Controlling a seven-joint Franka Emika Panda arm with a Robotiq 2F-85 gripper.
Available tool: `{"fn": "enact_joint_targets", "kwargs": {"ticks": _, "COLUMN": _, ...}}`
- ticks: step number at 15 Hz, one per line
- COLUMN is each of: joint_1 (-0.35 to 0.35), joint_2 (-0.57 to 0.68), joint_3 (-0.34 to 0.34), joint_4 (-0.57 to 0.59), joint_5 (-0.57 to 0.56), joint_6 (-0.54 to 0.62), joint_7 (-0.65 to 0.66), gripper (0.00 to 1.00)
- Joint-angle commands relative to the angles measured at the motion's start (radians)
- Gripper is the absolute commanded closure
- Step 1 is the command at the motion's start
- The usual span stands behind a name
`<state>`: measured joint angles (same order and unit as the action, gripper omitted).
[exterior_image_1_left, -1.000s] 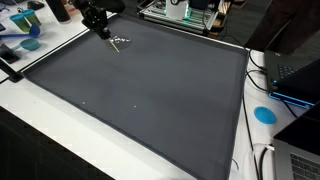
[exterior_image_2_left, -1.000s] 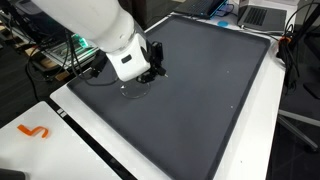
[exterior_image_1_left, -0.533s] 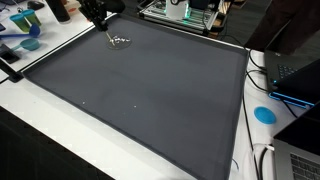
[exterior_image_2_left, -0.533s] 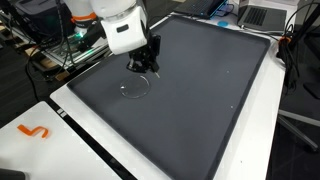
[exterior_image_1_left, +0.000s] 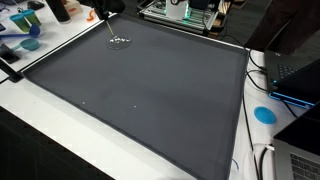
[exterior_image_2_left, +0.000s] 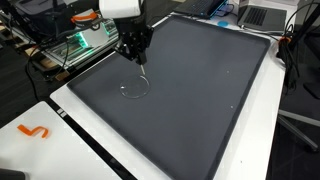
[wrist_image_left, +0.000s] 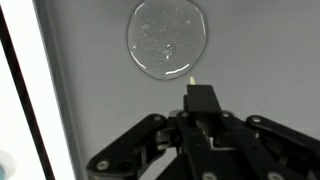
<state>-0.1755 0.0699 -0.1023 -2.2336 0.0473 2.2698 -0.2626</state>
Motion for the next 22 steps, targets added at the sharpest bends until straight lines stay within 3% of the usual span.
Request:
{"fn": "enact_joint_targets", "kwargs": {"ticks": 1, "joint_1": 0.026, "joint_2": -0.078, "joint_3": -0.009, "joint_4": -0.059, "joint_5": -0.094, "joint_6": -0.026, "joint_7": 0.1, "gripper": 0.96}}
{"fn": "enact_joint_targets", "kwargs": {"ticks": 6, "joint_1": 0.043, "joint_2": -0.125, "joint_3": -0.002, "joint_4": -0.082, "joint_5": -0.148, "joint_6": -0.069, "joint_7": 0.156, "gripper": 0.96}}
{"fn": "enact_joint_targets", "kwargs": {"ticks": 7, "joint_1": 0.041, "joint_2": -0.084, "joint_3": -0.007, "joint_4": -0.047, "joint_5": -0.114, "joint_6": -0.048, "joint_7": 0.122, "gripper": 0.86}}
{"fn": "enact_joint_targets", "kwargs": {"ticks": 15, "joint_1": 0.043, "joint_2": -0.099, "joint_3": -0.006, "joint_4": -0.055, "joint_5": -0.121, "joint_6": -0.06, "joint_7": 0.128, "gripper": 0.86}}
{"fn": "enact_joint_targets", "kwargs": {"ticks": 16, "joint_1": 0.045, "joint_2": -0.078, "joint_3": -0.005, "joint_4": -0.05, "joint_5": -0.113, "joint_6": -0.06, "joint_7": 0.114, "gripper": 0.96}}
{"fn": "enact_joint_targets", "kwargs": {"ticks": 22, "joint_1": 0.052, "joint_2": 0.036, "joint_3": 0.002, "joint_4": -0.05, "joint_5": -0.117, "joint_6": -0.017, "joint_7": 0.109, "gripper": 0.96}}
